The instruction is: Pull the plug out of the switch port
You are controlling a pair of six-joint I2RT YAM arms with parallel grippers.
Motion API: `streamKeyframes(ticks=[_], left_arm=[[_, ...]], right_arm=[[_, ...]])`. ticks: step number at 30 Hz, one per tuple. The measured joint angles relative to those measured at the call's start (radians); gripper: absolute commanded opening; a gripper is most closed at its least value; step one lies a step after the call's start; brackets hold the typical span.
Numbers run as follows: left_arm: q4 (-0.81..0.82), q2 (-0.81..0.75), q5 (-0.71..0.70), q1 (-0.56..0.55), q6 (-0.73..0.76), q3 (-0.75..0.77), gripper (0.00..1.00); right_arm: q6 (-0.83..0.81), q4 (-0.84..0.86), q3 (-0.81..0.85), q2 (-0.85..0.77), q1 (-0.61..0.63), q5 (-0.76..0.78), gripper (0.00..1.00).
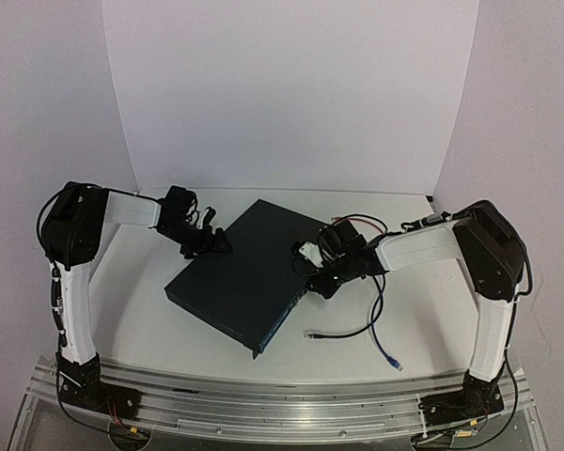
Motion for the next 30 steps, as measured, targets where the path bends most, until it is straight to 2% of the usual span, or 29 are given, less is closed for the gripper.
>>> streamKeyframes(ticks=[6, 13, 21, 30], left_arm=[[-0.004, 0.002, -0.002, -0.001, 0.001, 0.004, 0.88], [-0.010, 0.005, -0.007, -0.003, 0.001, 0.011, 0.88], [-0.040, 0.019, -0.008, -0.002, -0.002, 0.040, 0.85], [-0.068, 0.036, -0.010, -0.002, -0.031, 0.071, 0.84]], right_arm=[[-0.025, -0.003, 0.005, 0.000, 0.000, 0.008, 0.12], [-0.034, -0.021, 0.016, 0.002, 0.005, 0.023, 0.02], [-0.035, -0.007, 0.006, 0.001, 0.005, 0.023, 0.00], [-0.041, 0.372, -0.216, -0.035, 0.005, 0.020, 0.00]])
